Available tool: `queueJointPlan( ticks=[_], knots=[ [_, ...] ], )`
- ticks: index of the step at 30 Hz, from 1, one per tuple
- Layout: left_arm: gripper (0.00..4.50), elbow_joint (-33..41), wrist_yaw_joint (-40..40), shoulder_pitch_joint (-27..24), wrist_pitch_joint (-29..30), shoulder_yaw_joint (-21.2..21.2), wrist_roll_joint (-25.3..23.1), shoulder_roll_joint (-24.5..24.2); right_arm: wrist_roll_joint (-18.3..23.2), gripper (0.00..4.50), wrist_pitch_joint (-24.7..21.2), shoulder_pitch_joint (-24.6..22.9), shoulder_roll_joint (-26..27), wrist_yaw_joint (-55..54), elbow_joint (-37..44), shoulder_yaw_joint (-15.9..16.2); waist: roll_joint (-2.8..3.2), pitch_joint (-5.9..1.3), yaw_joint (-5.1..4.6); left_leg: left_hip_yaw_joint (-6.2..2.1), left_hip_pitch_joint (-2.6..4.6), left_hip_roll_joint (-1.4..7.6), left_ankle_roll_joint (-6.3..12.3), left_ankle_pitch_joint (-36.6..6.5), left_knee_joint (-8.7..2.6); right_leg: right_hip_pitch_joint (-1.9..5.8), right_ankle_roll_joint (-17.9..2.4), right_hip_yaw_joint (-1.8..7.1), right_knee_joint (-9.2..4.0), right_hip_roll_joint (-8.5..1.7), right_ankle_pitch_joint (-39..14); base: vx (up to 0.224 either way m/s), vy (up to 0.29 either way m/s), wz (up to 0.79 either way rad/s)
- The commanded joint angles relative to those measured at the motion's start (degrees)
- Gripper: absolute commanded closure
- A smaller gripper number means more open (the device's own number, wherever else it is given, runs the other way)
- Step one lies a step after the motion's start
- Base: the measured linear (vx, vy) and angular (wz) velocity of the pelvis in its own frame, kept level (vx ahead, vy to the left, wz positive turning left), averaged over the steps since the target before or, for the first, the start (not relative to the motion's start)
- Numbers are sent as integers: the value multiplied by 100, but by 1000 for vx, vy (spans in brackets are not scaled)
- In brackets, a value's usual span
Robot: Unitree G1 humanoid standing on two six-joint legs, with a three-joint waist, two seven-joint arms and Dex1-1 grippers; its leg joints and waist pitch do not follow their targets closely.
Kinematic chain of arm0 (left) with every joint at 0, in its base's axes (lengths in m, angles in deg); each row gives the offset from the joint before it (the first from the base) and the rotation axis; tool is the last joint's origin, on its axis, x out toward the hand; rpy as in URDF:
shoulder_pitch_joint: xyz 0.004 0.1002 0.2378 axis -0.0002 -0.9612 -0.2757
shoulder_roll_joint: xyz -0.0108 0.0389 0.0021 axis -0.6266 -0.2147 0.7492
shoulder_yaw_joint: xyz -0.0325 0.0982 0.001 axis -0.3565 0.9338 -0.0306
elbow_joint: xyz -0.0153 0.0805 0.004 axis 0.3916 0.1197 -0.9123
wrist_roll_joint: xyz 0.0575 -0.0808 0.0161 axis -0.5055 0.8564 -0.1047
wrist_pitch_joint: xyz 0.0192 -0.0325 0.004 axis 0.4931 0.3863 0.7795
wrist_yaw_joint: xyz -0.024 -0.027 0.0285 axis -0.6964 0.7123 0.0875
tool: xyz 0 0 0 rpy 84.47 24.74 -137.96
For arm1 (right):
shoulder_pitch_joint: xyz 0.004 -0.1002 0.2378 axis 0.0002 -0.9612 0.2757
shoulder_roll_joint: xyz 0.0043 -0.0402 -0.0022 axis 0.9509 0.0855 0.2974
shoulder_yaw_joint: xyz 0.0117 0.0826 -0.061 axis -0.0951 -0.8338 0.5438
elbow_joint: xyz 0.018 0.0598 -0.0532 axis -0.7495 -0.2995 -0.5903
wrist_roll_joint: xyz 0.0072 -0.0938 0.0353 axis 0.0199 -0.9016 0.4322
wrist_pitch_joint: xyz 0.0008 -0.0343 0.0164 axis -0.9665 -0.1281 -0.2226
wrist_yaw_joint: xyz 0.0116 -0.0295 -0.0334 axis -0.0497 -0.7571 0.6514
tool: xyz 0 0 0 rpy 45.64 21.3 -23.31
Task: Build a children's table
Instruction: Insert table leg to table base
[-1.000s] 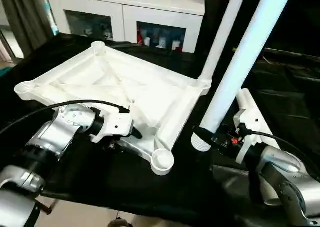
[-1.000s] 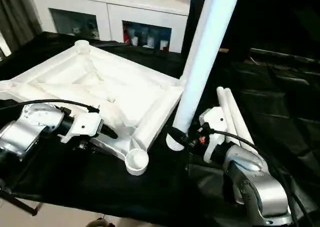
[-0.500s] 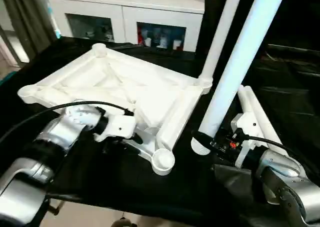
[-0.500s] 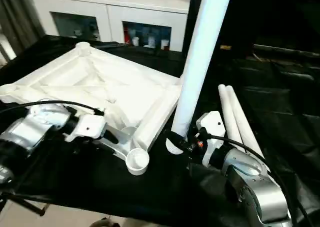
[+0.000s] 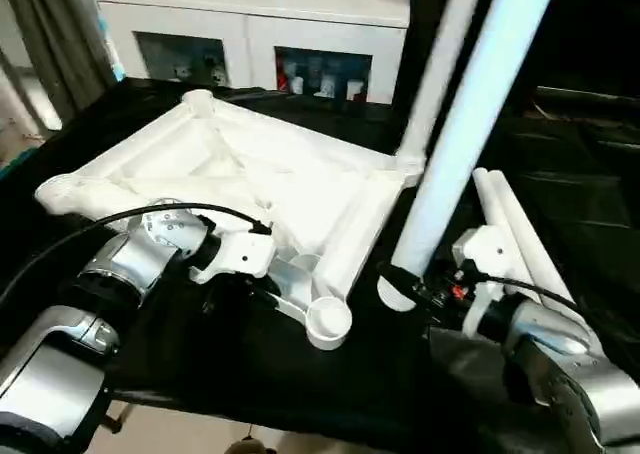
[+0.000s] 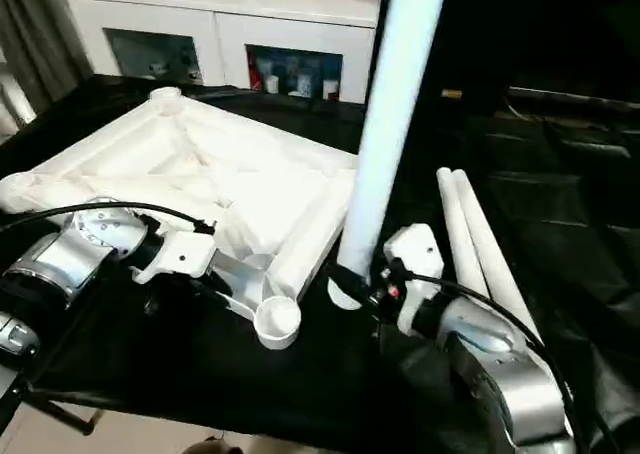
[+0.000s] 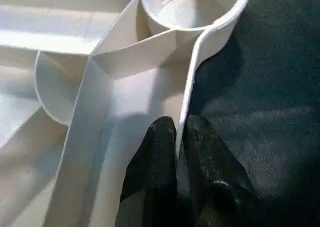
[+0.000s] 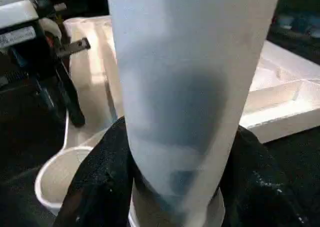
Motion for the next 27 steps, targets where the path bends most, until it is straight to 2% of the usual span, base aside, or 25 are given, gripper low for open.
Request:
queueJointPlan(
  ticks=[1, 2, 4, 5, 6, 7, 8, 9, 10, 11, 12, 13, 15, 18, 21, 23, 24, 27],
  knots=[
    [440, 248, 241, -213, 856, -240, 143, -39, -34, 258, 21, 237, 64, -153, -188, -85, -43, -351, 33, -178, 7, 367, 183, -973, -384, 288, -582, 394, -551, -760, -1639, 0, 0, 0],
    [444, 288, 283, -228, 973, -262, 145, -26, -36, 258, 1, 266, 77, -178, -217, -96, -42, -359, 26, -175, 1, 360, 177, -911, -374, 295, -601, 397, -537, -765, -1585, 0, 0, 0],
    [447, 571, 648, -342, 1772, -475, 288, 160, -30, 258, -195, 475, 205, -450, -451, -229, -54, -354, 9, -150, 34, 348, 207, -848, -352, 257, -685, 403, -552, -753, -1519, 0, 0, 0],
    [448, 687, 871, -386, 2051, -574, 352, 274, 8, 258, -269, 542, 257, -539, -529, -297, -47, -356, 9, -145, 40, 350, 204, -830, -343, 258, -712, 409, -542, -757, -1500, 0, 0, 0],
    [448, 786, 1091, -425, 2274, -675, 425, 391, 32, 258, -336, 593, 295, -618, -587, -348, -66, -361, 0, -140, 35, 352, 224, -766, -336, 260, -790, 403, -527, -745, -1388, 0, 0, 0],
    [448, 847, 1220, -448, 2397, -739, 456, 462, 49, 258, -363, 621, 310, -655, -622, -370, -50, -385, 12, -133, 33, 352, 255, -686, -317, 272, -829, 406, -511, -747, -1221, 0, 0, 0],
    [448, 975, 1421, -494, 2553, -821, 496, 576, 56, 258, -371, 651, 320, -679, -654, -380, -85, -395, 15, -131, 22, 354, 283, -621, -313, 280, -837, 409, -491, -739, -1071, 0, 0, 0],
    [448, 1059, 1540, -524, 2648, -872, 521, 646, 59, 258, -370, 668, 325, -689, -673, -382, -74, -415, 15, -140, -6, 348, 347, -464, -302, 291, -843, 405, -442, -719, -728, 0, 0, 0],
    [449, 1314, 1892, -610, 2967, -1023, 613, 858, 47, 258, -470, 717, 343, -750, -715, -389, -163, -412, -13, -126, -26, 337, 411, -402, -299, 295, -831, 396, -432, -702, -531, 0, 0, 0],
    [449, 1314, 1892, -610, 2967, -1023, 613, 858, 47, 258, -470, 717, 343, -750, -715, -389, -138, -404, -18, -129, -25, 336, 418, -403, -296, 297, -858, 392, -419, -712, -506, 0, 0, 0],
    [449, 1413, 1946, -659, 2932, -1034, 627, 901, 40, 258, -488, 738, 352, -765, -737, -389, -151, -407, -11, -113, -16, 311, 471, -402, -275, 285, -826, 392, -456, -707, -590, 0, 0, 0],
    [449, 1801, 2033, -841, 3083, -1043, 607, 989, 43, 258, -581, 790, 339, -766, -788, -358, -190, -412, -19, -111, -13, 324, 476, -374, -285, 290, -804, 395, -441, -700, -588, 0, 0, 0],
    [449, 1938, 2055, -916, 3059, -1029, 588, 1012, 39, 258, -603, 812, 339, -775, -809, -348, -164, -389, -29, -113, -9, 327, 504, -402, -289, 262, -770, 392, -460, -694, -706, 0, 0, 0],
    [449, 2430, 2121, -1168, 2993, -979, 568, 1048, 60, 258, -723, 885, 354, -795, -839, -340, -160, -377, -14, -112, 14, 350, 476, -486, -300, 241, -735, 404, -478, -692, -859, 0, 0, 0],
    [449, 2721, 2008, -1326, 2729, -863, 600, 954, 133, 258, -846, 943, 315, -717, -824, -338, -228, -363, 53, -97, 51, 367, 430, -594, -315, 210, -635, 420, -505, -699, -1089, 0, 0, 0],
    [449, 2749, 2054, -1344, 2782, -891, 632, 954, 242, 258, -922, 1039, 317, -633, -813, -365, -205, -355, 75, -101, 51, 377, 387, -604, -327, 206, -617, 418, -496, -706, -1117, 0, 0, 0],
    [449, 2743, 2071, -1344, 2783, -915, 652, 966, 286, 258, -941, 1088, 320, -590, -813, -373, -255, -351, 77, -101, 48, 372, 370, -628, -332, 211, -600, 411, -491, -703, -1164, 0, 0, 0],
    [449, 2802, 2095, -1355, 2947, -1025, 788, 1031, 382, 258, -917, 1197, 342, -481, -826, -395, -250, -345, 77, -105, 54, 385, 301, -675, -338, 205, -599, 414, -497, -726, -1180, 0, 0, 0]
  ],
)
